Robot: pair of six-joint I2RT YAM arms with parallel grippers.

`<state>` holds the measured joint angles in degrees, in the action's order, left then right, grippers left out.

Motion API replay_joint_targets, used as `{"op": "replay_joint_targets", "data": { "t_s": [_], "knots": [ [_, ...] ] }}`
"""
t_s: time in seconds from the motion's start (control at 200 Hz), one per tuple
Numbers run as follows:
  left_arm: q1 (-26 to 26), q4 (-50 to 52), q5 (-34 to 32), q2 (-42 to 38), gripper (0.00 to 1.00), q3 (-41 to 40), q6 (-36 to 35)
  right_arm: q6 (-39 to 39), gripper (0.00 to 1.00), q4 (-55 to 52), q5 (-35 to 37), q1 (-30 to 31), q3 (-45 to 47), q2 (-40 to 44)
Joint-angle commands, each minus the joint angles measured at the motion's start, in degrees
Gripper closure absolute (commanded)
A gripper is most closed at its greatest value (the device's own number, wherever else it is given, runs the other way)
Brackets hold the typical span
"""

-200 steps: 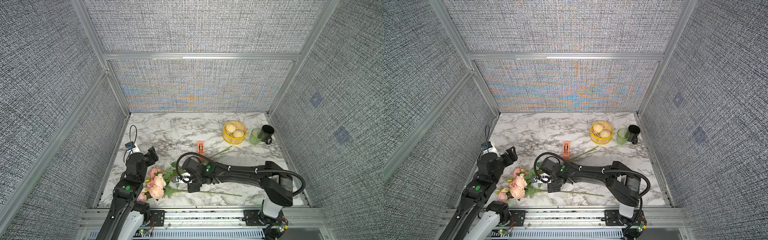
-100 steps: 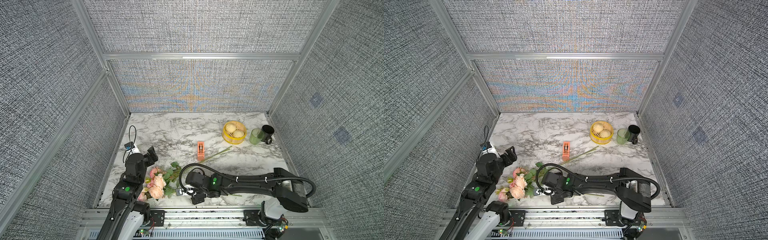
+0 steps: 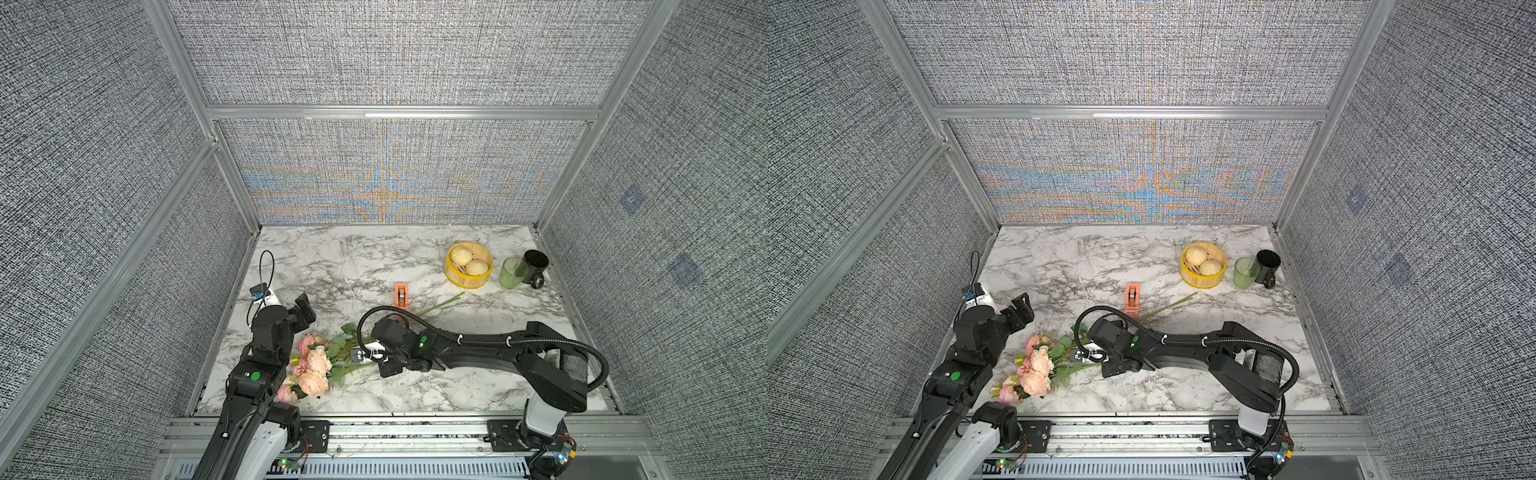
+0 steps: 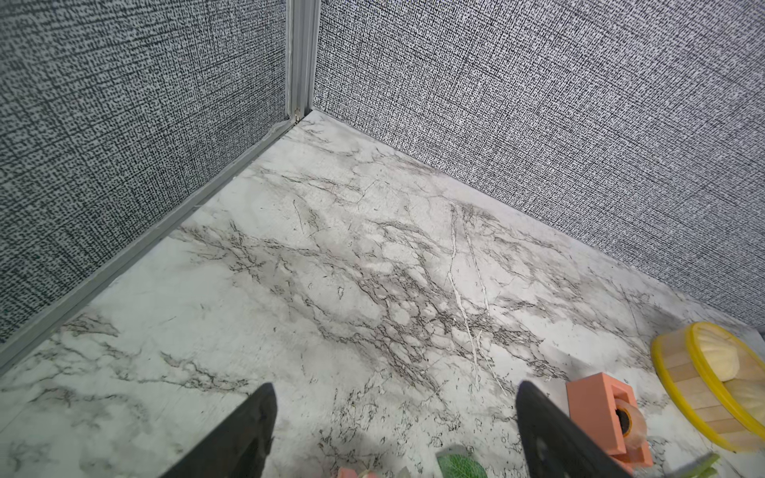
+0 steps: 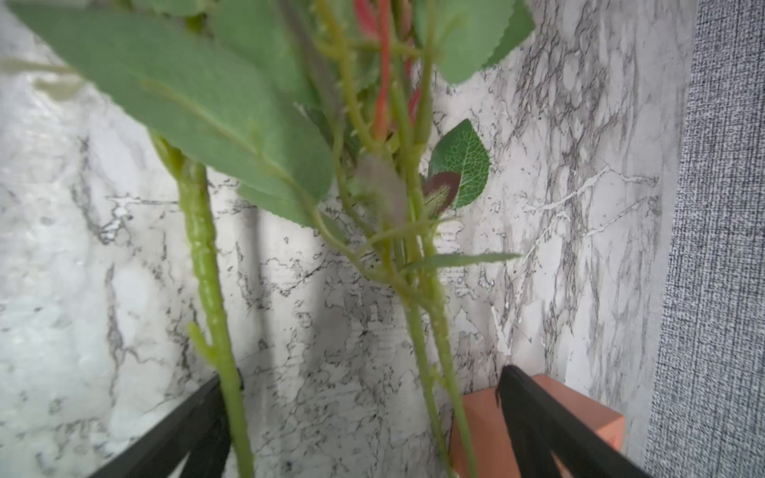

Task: Wrap bouquets with tape
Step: Gather the flowers at the center of the board.

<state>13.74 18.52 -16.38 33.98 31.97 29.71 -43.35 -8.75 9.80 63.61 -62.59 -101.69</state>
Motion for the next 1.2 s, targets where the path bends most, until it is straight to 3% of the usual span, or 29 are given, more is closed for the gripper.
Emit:
{"op": "replay_joint_targets", "data": {
  "t_s": [0.0,0.085,0.325,0.625,0.856,1.096,1.196],
  "knots": [
    [0.0,-0.2,-0.7,0.1,0.11,-0.2,-0.9,-3.5,0.01,-6.6,-8.5,-1.9,-4.2,-1.0],
    [0.0,0.1,-1.2,0.1,0.11,-0.1,-1.2,-4.9,0.01,-14.1,-13.7,-3.9,-9.3,-3.0],
    [0.0,0.9,-2.3,-1.7,0.1,-0.2,-2.0,-7.4,0.09,-23.0,-16.4,-6.8,-15.9,-8.1],
    [0.0,1.2,-2.6,-2.7,0.1,-0.4,-1.9,-6.5,0.03,-31.0,-24.1,-7.5,-20.4,-7.8],
    [0.0,1.0,-2.5,-3.1,0.1,-0.9,-1.5,-3.7,0.01,-32.4,-16.2,-7.1,-25.1,-14.3],
    [0.0,0.9,-2.4,-3.1,0.1,-1.0,-1.5,-1.9,0.01,-25.1,-7.0,-6.8,-25.1,-18.1],
    [0.0,0.8,-2.3,-3.0,0.1,-1.0,-1.5,-1.8,0.13,-26.2,-6.8,-7.5,-26.5,-20.6]
  ]
}}
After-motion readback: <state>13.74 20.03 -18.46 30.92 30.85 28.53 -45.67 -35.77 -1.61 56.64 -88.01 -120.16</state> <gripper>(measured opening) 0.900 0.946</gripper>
